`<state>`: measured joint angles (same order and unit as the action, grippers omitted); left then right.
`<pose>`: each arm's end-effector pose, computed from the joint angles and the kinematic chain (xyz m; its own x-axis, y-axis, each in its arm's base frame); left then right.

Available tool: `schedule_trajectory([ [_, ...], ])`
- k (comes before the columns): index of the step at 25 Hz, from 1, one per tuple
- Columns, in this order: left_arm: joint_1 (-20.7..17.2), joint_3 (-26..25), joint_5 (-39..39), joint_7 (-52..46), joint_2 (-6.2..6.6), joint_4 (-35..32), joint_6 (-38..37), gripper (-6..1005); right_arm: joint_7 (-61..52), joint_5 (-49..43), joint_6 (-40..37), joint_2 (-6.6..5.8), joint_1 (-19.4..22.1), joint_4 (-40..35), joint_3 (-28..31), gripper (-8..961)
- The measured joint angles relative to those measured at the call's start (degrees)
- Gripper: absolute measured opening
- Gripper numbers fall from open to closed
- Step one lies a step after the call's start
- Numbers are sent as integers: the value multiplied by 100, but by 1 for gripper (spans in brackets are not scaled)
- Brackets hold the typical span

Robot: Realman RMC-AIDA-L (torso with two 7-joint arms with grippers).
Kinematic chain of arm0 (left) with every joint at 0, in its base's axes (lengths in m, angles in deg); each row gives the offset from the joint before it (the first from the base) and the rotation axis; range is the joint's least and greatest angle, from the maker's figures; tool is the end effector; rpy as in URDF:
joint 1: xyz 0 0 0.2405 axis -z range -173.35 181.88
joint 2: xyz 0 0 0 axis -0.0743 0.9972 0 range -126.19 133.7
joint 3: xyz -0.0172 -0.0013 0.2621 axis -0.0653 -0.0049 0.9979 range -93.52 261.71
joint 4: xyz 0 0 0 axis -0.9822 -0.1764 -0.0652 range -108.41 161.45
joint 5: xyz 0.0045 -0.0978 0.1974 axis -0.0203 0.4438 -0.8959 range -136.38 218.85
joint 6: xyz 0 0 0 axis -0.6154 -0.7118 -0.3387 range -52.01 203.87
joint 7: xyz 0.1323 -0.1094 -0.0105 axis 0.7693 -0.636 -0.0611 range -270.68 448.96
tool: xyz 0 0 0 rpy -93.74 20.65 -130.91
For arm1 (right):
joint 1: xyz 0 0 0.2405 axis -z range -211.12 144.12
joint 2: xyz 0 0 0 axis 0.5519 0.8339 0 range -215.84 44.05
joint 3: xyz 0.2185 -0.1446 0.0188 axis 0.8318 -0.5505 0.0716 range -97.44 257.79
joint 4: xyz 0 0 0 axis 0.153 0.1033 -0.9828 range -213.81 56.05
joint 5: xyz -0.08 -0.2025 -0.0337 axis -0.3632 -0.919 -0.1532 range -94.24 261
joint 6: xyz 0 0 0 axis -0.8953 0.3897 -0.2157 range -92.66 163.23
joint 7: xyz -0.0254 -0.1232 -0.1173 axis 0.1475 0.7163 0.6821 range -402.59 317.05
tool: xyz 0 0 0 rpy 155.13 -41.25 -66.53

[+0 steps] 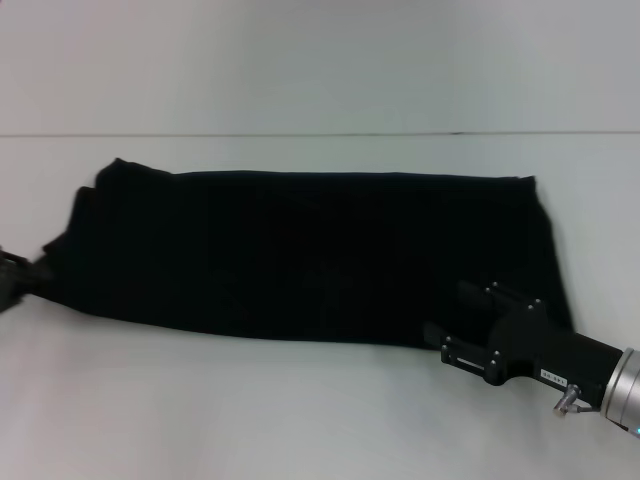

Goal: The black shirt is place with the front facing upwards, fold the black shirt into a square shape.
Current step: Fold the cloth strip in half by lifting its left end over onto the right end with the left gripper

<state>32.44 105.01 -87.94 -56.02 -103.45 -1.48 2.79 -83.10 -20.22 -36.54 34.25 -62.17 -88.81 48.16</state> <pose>-0.3976 0.3624 0.0655 -0.3223 0.7209 0.6135 0.9462 0.2649 0.1857 0.3085 0.3279 -0.0962 0.8094 -0.1934 -0.5545 -0.4724 -0.7754 -0.4191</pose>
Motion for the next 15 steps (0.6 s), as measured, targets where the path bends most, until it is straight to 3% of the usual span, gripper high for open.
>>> schedule_trajectory([
  [1, 0, 0, 0, 0, 0, 0, 0, 37, -7, 0, -12, 0, -2, -2, 3, 784],
  [2, -60, -95, -11, -19, 119, -64, -12, 37, -14, 0, -28, 0, -3, -7, 7, 783],
  [7, -123, -324, -31, -40, 260, -121, -112, 37, -29, 0, -40, -2, 16, -9, 39, 783],
  [15, 157, -427, 323, -2, 256, -127, -800, 39, -36, 6, -52, -11, 109, -9, 245, 784],
])
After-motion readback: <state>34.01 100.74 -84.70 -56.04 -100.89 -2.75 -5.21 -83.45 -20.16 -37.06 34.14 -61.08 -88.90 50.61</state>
